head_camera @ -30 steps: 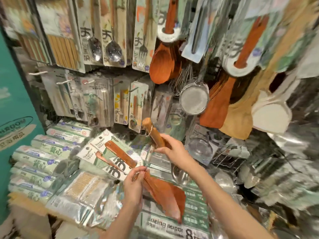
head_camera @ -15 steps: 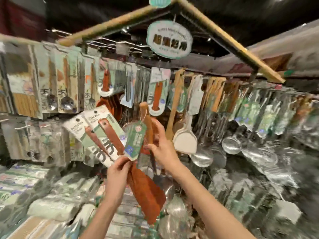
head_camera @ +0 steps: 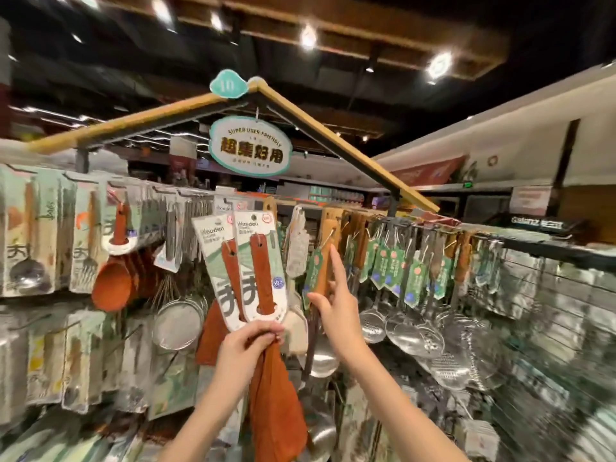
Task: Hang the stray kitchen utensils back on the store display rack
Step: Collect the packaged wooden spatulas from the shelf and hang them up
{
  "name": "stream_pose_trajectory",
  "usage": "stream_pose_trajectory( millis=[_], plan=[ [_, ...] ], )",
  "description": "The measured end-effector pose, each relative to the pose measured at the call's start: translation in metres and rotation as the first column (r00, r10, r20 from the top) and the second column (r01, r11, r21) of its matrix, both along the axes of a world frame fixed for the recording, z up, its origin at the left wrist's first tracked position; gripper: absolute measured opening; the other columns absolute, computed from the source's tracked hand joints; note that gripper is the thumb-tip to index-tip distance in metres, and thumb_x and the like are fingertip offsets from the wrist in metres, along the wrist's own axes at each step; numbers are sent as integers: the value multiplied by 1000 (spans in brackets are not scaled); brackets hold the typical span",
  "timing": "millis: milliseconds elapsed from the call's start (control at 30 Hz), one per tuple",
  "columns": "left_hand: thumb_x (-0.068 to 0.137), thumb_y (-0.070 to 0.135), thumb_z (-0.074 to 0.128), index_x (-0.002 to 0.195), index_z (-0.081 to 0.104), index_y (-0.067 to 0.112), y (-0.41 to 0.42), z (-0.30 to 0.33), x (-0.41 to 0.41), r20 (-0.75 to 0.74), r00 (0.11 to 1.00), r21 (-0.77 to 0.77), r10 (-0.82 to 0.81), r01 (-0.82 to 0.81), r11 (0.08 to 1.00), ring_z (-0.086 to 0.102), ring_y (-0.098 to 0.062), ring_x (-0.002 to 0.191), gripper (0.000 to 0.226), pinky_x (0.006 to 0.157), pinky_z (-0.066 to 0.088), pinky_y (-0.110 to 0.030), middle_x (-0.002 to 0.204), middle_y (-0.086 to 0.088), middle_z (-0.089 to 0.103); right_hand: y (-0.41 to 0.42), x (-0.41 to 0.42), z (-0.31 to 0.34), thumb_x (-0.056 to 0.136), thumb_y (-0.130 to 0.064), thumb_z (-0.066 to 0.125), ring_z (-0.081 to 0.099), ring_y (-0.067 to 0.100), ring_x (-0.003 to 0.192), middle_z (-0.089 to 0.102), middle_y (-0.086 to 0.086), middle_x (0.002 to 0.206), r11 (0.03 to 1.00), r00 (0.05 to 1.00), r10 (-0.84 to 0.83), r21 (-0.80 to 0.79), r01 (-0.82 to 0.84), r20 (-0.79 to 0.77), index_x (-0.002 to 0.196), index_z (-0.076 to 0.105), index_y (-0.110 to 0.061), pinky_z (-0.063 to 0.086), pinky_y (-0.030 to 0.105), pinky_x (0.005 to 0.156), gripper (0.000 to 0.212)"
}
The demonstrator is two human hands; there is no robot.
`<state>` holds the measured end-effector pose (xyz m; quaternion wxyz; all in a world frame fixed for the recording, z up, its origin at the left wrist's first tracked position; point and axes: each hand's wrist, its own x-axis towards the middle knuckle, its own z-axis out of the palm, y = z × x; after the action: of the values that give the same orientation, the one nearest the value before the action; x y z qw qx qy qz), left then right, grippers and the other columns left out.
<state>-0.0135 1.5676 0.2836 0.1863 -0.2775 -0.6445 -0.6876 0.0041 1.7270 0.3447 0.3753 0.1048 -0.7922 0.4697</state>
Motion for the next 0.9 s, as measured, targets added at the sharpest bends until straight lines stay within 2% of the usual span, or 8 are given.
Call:
stream_pose_trajectory(
  millis=[167,267,400,433,467,567,667,900],
  plan=[
    [86,-10,54,73,69,27,32,18,-7,0,1000,-24,-2,2,1000,67,-6,81,42,77,49,-16,80,11,72,39,-9,15,91,-5,55,43,3,50,60,10,81,999,999,-39,37,39,3,136,8,-65,39,26,52,88],
    [88,-9,52,72,70,29,44,24,-11,25,1000,-24,-14,15,1000,68,-15,78,45,76,50,-21,78,6,71,52,-20,27,91,-4,56,38,12,51,64,16,102,997,999,-49,57,48,15,140,11,-58,44,36,54,87],
    [87,-11,51,76,70,21,52,35,-13,6,1000,-38,-13,14,999,67,-5,71,39,70,48,-11,78,5,71,63,-37,33,91,0,54,30,4,49,59,-24,89,995,999,-32,97,30,15,138,10,-62,49,19,56,90],
    [87,-12,50,76,69,19,53,37,-14,4,1000,-36,-17,17,999,66,-4,70,38,69,47,-11,77,4,71,64,-39,34,91,0,54,17,-5,79,55,-29,97,995,1000,-24,102,23,10,138,9,-62,51,19,70,90],
    [87,-12,50,76,69,16,54,39,-13,11,999,-25,-31,32,999,66,-5,70,36,69,48,-11,75,2,70,63,-41,35,90,0,54,58,-6,88,52,-30,104,994,1000,-20,108,19,6,139,9,-61,49,25,76,90],
    [88,-12,49,80,69,8,53,41,-12,50,994,18,-93,92,996,68,-13,70,29,68,51,-15,80,-5,69,64,-46,34,90,-1,55,51,2,48,36,-25,71,988,999,-45,146,47,-20,140,6,-60,44,16,49,92],
    [88,-10,50,84,70,3,50,39,-12,64,991,15,-119,119,993,69,-18,73,24,71,54,-20,84,-9,69,65,-55,30,91,-1,53,43,2,41,32,-21,71,984,995,-92,156,86,32,140,5,-59,40,16,45,90],
    [85,-11,54,77,73,14,40,41,-17,65,993,-83,-101,106,991,70,-24,82,32,79,55,-25,84,-8,73,64,-82,38,93,1,49,69,19,84,60,10,126,964,973,-197,204,169,123,146,2,-48,57,47,69,86]
  ],
)
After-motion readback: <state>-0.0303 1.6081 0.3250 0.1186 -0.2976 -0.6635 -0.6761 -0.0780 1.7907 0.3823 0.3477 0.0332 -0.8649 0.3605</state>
